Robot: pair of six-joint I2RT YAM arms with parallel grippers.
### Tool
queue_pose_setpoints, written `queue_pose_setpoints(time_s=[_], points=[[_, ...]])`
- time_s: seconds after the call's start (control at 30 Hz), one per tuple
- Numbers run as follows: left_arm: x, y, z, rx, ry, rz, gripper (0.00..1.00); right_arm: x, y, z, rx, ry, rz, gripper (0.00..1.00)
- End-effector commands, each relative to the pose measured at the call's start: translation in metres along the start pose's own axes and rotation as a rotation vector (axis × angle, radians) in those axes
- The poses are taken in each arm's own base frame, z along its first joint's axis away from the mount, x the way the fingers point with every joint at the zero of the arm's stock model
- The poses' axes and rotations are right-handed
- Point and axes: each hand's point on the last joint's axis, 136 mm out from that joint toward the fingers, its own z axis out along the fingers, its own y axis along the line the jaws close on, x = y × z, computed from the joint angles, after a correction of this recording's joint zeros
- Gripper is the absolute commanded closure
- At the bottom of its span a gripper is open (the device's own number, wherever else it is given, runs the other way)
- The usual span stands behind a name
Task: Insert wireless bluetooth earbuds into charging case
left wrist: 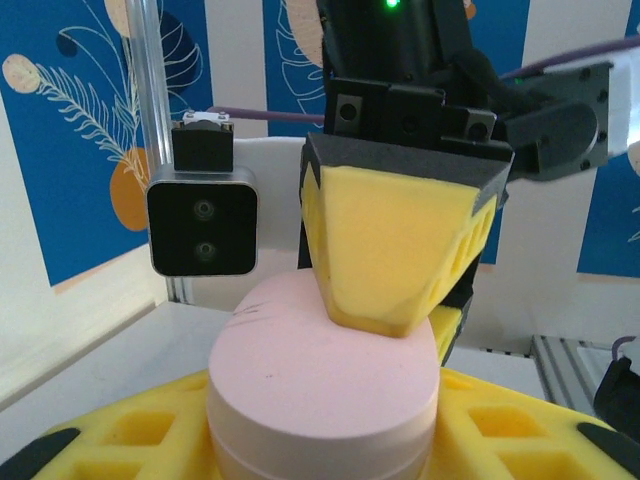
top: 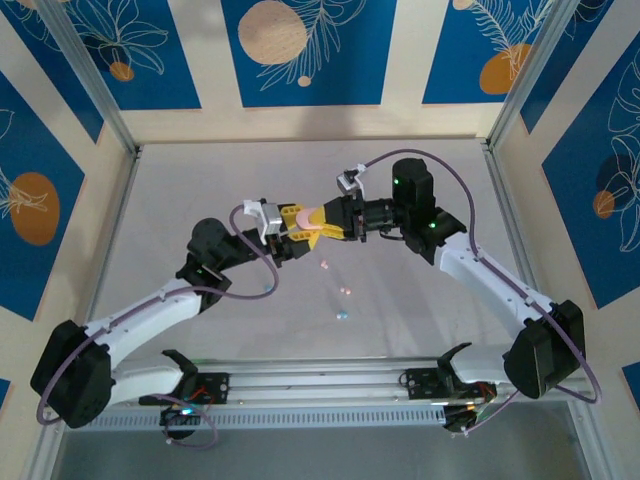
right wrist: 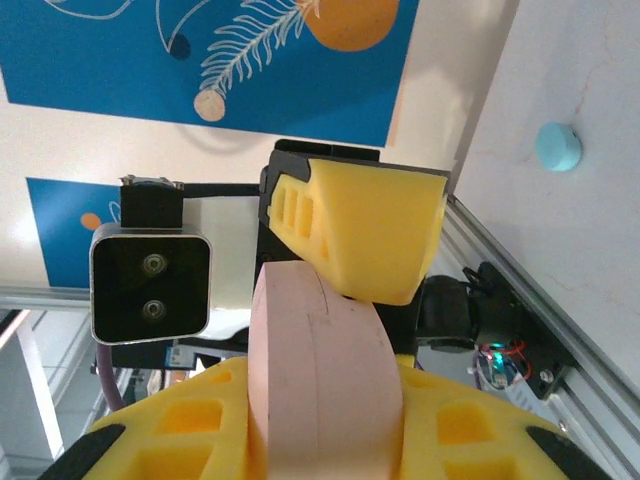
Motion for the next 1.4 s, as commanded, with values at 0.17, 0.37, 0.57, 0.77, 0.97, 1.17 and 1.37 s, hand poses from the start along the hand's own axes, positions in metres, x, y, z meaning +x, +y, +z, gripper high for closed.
queue_pose_setpoints(time_s=[0.17, 0.37, 0.57, 0.77, 0.97, 1.17, 1.37], points=[[-0.030, -0.004, 0.002, 0.012, -0.102, -0.015, 0.52, 0.003, 0.021, 0.001, -0.072, -0.011, -0.035, 0.90], [-0.028, -0.005, 0.001, 0.013, -0.094, -0.009, 0.59, 0.001, 0.019, 0.002, -0.079, -0.017, -0.024, 0.90], [-0.030, -0.005, 0.001, 0.011, -0.097, 0.003, 0.68, 0.001, 0.012, 0.001, -0.054, -0.027, -0.017, 0.83], [-0.026, -0.009, 0.000, 0.025, -0.069, 0.010, 0.72, -0.002, 0.009, -0.009, 0.041, -0.088, -0.097, 0.55], [-0.018, -0.012, 0.000, 0.046, -0.041, -0.008, 0.73, -0.002, 0.008, -0.023, 0.188, -0.125, -0.286, 0.39], [-0.017, -0.013, 0.000, 0.055, -0.034, -0.028, 0.73, 0.003, 0.002, -0.030, 0.291, -0.101, -0.515, 0.33], [-0.017, -0.014, 0.001, 0.060, -0.031, -0.039, 0.73, 0.012, 0.009, -0.027, 0.282, -0.043, -0.582, 0.32]])
